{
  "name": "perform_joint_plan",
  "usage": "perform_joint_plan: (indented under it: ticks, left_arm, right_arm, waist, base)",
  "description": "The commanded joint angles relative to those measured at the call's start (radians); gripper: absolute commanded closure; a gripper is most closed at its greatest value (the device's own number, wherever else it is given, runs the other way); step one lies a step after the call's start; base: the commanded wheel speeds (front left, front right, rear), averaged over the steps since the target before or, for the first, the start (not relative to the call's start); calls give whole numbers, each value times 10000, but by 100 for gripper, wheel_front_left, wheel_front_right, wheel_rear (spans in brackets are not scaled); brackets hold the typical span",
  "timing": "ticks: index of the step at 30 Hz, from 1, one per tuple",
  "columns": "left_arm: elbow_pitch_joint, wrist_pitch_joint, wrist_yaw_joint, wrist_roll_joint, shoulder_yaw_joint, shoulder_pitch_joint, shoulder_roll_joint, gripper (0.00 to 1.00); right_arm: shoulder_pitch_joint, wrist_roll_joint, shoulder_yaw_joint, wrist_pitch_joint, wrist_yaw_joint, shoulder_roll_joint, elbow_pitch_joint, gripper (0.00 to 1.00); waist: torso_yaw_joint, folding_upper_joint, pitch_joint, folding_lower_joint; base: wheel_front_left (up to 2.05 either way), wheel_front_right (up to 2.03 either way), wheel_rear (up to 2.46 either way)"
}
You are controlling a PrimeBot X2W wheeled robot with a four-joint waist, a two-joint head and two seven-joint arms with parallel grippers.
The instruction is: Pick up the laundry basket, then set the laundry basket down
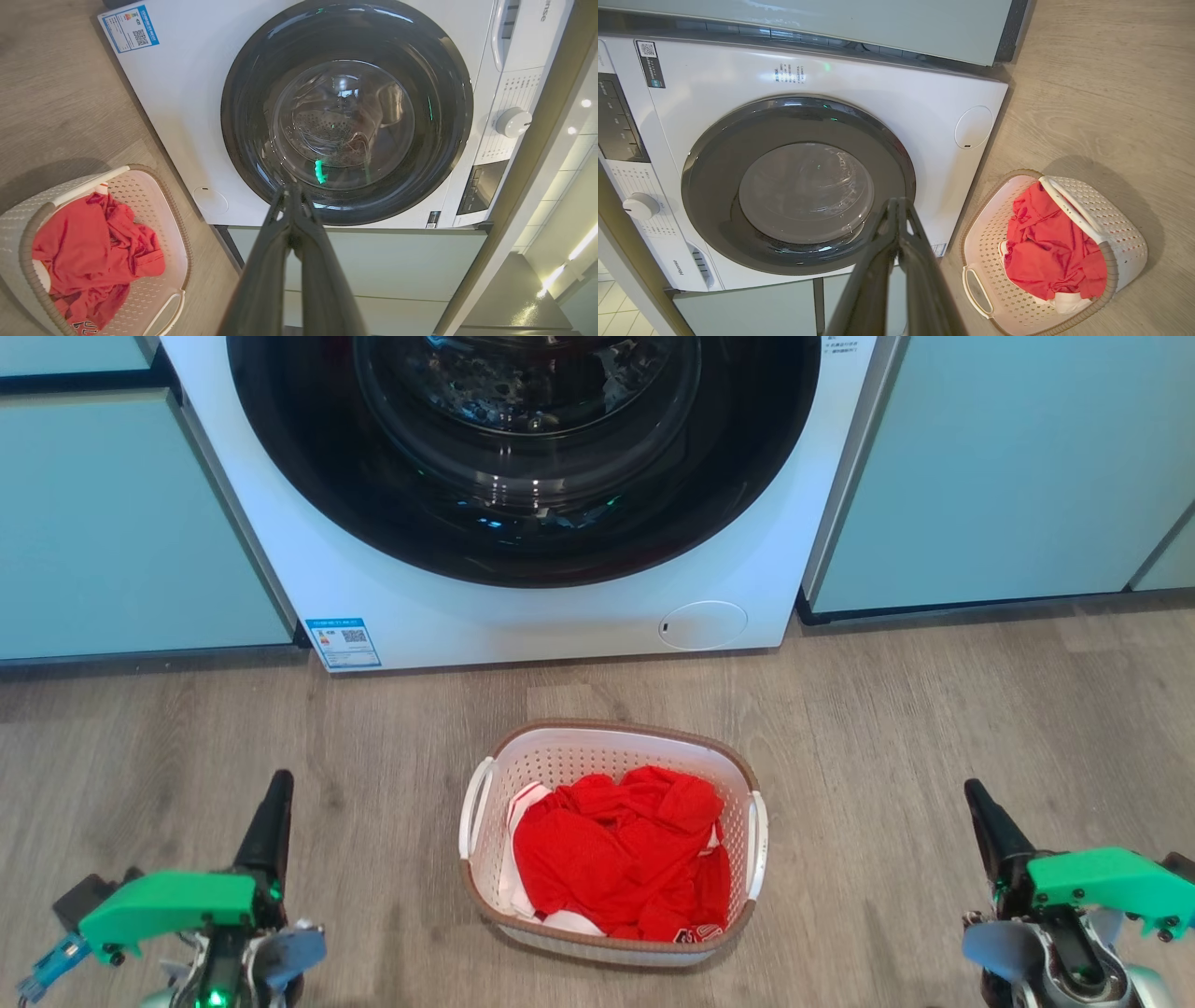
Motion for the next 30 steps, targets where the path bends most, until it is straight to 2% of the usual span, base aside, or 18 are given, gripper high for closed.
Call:
perform_joint_plan:
  ticks: [1,10,30]
  left_arm:
    - [-271,111,-110,-382,384,-623,143,100]
    - [-190,384,-255,-1457,539,-823,137,100]
    - [-187,436,-255,-1402,605,-828,91,100]
  right_arm:
    - [-558,366,88,151,45,-155,-293,100]
    - [-647,1370,-85,426,48,-149,-278,100]
    - [-653,1306,-161,488,48,-94,-272,100]
  waist:
    - [1,-1,-3,0]
    - [7,-1,-17,0]
    - [7,-1,-17,0]
  base:
    - [0,0,0]
    - [0,0,0]
    - [0,0,0]
